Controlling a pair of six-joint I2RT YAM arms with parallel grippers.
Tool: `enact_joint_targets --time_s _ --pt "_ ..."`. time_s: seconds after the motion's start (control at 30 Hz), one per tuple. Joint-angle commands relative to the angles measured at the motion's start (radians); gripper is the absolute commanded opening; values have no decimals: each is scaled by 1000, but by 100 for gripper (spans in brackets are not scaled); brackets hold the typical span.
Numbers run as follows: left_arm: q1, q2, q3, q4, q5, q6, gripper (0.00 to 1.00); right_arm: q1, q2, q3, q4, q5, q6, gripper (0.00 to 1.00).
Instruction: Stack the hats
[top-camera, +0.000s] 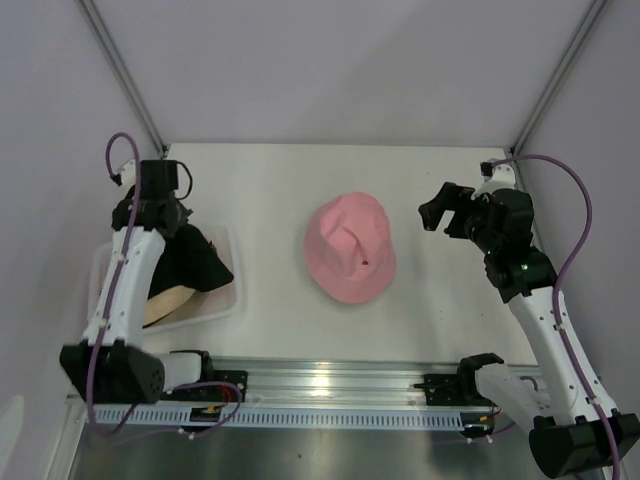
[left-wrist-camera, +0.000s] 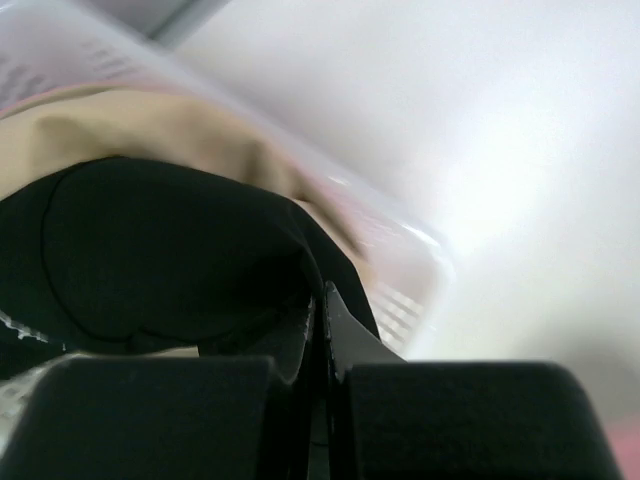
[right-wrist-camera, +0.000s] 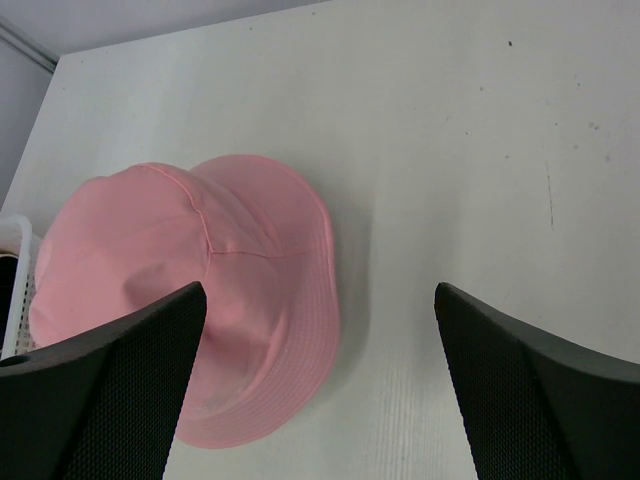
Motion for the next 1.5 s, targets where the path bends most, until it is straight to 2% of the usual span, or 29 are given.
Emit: enact_joint_targets --time_s 0.0,0.03,0.1,0.2,0.23,0.33,0.4,0.43,0.57,0.63,0.7,0.77,0.93,1.03,1.23,1.47 --pt "-46 -247 71 131 302 191 1 -4 2 80 0 -6 -6 99" --pt "-57 -314 87 143 360 200 1 -6 2 87 5 -19 -3 99" --pt "-116 -352 182 162 452 207 1 -8 5 104 25 -29 2 100" --pt "-241 -341 313 169 529 216 1 -12 18 137 40 -51 20 99" --pt "-271 -332 330 188 602 216 1 -14 20 144 45 -75 25 99" --pt "-376 -292 351 365 766 194 1 -18 28 169 62 -129 45 100" --pt "-449 -216 383 468 820 186 1 -18 28 180 63 -144 61 99" --pt "-472 -177 464 479 861 196 1 -21 28 183 59 -155 80 99" --pt "-606 -1 606 502 902 262 1 -43 14 178 46 -250 175 99" --pt "-637 73 646 525 920 263 1 -49 -20 135 84 -331 229 99" --pt "-650 120 664 559 964 224 1 -51 -52 91 185 -374 351 99" --pt "-678 142 672 609 980 204 1 -49 -93 28 294 -379 440 99" --pt "-726 197 697 629 952 203 1 -43 -146 -93 499 -333 833 100" --pt "-732 201 672 654 914 189 1 -31 -169 -130 456 -289 954 99" --pt "-735 190 611 728 828 103 1 54 -262 -178 419 -111 999 99" --pt "-736 181 571 778 784 20 1 114 -229 -276 539 -83 1102 99"
